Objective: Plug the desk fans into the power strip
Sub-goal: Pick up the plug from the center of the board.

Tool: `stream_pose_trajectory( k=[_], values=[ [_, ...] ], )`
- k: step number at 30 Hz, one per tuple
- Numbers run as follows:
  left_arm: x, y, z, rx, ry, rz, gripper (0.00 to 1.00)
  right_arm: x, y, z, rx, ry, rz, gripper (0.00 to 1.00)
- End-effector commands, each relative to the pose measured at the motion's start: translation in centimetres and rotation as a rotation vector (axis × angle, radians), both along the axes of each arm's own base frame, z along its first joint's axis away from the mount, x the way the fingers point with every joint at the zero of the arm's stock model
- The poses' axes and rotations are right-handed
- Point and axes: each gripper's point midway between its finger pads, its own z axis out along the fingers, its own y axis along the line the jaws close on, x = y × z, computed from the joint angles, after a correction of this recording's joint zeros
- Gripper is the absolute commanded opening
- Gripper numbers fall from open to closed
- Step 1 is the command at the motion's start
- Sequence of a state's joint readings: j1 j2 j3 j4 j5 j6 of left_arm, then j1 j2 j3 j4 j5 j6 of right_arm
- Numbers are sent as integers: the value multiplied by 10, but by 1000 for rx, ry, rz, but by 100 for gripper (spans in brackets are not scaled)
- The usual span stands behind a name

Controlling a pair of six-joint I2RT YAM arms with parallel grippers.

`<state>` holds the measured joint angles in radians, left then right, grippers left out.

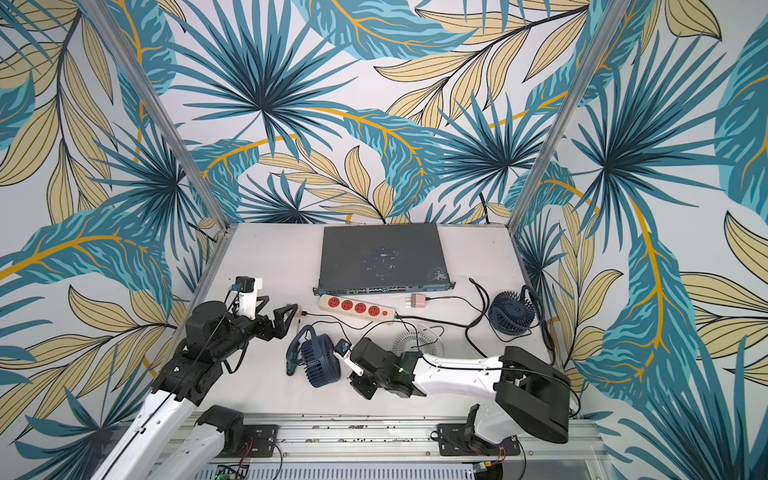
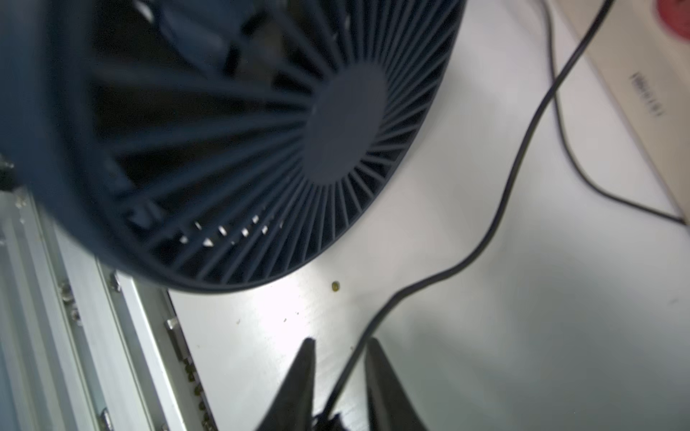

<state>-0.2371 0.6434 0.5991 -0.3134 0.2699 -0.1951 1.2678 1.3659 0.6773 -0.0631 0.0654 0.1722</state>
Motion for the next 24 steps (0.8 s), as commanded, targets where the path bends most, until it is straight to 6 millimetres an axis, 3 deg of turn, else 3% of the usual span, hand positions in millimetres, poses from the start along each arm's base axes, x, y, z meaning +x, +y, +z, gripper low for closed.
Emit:
stream_pose_trajectory(
  k=[1,7,12,17,24],
  values=[
    [-5,-11,42,-42,-98,-66,100,35,3,64,193,-109,-191,0],
    [-16,-38,91,-118,-234,-240,100,96,-10,138,432,-158,-370,0],
    [-24,-69,104,-105,-261,-379,100,131,-10,209,640,-234,-366,0],
    [-20,-107,98,-16,-247,-472,100,143,-4,259,702,-275,-290,0],
    [11,-139,68,62,-222,-504,100,126,9,293,722,-227,-100,0]
  ],
)
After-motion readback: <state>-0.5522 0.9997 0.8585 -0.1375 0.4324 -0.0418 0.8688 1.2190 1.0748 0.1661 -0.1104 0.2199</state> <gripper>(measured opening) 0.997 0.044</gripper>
